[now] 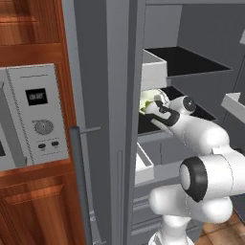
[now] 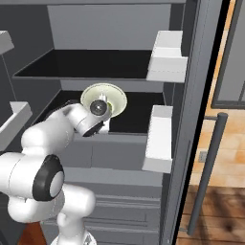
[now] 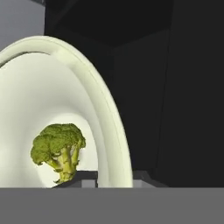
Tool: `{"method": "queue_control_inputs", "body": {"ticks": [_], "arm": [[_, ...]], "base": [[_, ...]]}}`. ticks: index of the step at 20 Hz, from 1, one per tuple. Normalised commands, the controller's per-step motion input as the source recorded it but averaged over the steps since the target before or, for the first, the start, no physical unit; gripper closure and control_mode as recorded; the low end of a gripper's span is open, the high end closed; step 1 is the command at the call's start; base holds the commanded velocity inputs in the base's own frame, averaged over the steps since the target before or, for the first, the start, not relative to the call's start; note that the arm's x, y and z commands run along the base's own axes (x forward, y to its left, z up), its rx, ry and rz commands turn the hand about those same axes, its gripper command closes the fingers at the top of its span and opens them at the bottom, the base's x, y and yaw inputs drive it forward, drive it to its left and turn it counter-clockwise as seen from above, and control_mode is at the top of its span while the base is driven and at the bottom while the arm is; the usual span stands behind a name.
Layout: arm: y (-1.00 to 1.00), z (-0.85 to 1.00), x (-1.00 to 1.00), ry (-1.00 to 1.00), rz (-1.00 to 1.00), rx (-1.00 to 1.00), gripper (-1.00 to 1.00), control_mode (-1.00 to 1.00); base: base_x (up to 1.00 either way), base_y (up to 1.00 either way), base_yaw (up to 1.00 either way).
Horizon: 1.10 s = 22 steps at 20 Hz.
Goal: Move the mug from next to the sink to the open cabinet. Then, move the bowl with the broccoli to the fridge to clear the area for faucet cleaning.
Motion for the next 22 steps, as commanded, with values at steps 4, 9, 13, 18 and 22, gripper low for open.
{"method": "queue_control_inputs", "body": {"ticks": [4,9,13,18,22], "arm": [[0.00,0.11,0.04,0.03,-0.01,0.01,-1.00,-1.00],[-0.16,0.76,-0.69,-0.12,-0.08,0.07,-1.00,-1.00],[-0.32,0.74,-1.00,-0.06,-0.20,0.16,-1.00,-1.00],[-0.20,0.87,-1.00,0.02,-0.25,0.13,-1.00,-1.00],[-0.09,0.61,-1.00,0.01,-0.21,0.04,-1.00,-1.00]], "base": [[0.00,0.00,0.00],[0.00,0.00,0.00],[0.00,0.00,0.00],[0.00,0.00,0.00],[0.00,0.00,0.00]]}}
